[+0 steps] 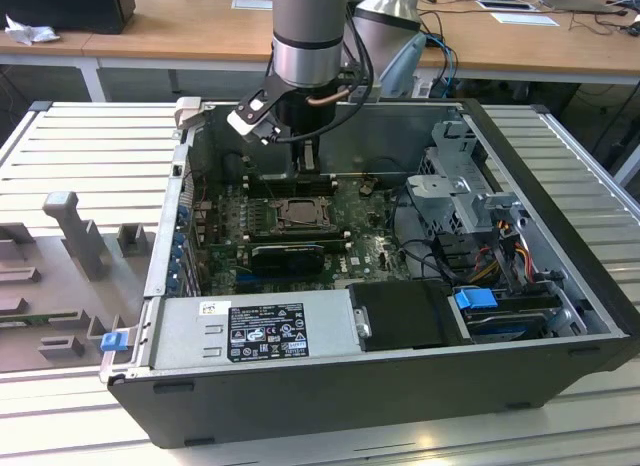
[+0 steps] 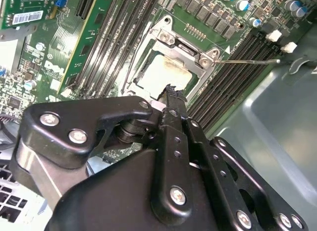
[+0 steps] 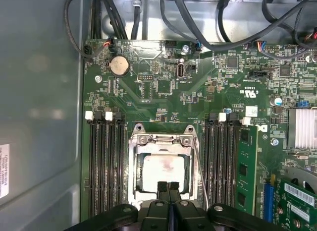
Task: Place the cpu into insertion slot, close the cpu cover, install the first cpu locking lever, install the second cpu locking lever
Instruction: 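Install the first cpu locking lever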
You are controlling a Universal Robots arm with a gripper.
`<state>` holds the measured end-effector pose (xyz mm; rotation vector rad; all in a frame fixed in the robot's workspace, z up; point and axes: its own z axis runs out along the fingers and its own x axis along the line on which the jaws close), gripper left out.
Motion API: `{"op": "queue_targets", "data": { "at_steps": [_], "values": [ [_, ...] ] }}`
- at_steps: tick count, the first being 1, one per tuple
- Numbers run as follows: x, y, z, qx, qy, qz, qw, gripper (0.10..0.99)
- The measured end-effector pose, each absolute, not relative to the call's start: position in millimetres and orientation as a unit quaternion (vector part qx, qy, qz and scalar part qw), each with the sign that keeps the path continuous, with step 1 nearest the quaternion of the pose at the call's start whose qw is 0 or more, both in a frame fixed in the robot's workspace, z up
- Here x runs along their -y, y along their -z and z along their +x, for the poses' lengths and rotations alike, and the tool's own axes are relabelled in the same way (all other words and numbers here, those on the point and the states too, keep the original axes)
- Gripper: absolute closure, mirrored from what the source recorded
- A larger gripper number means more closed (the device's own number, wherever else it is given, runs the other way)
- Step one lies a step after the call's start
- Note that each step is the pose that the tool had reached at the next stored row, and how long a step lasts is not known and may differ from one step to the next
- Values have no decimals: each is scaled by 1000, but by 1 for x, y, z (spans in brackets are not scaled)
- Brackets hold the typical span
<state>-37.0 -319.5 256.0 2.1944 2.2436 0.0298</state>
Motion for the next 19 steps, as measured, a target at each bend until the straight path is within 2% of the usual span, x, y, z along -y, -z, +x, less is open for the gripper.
{"op": "queue_targets", "data": {
  "at_steps": [19],
  "values": [
    [319, -270, -37, -726, -10, 687, 1, 980]
  ]
}}
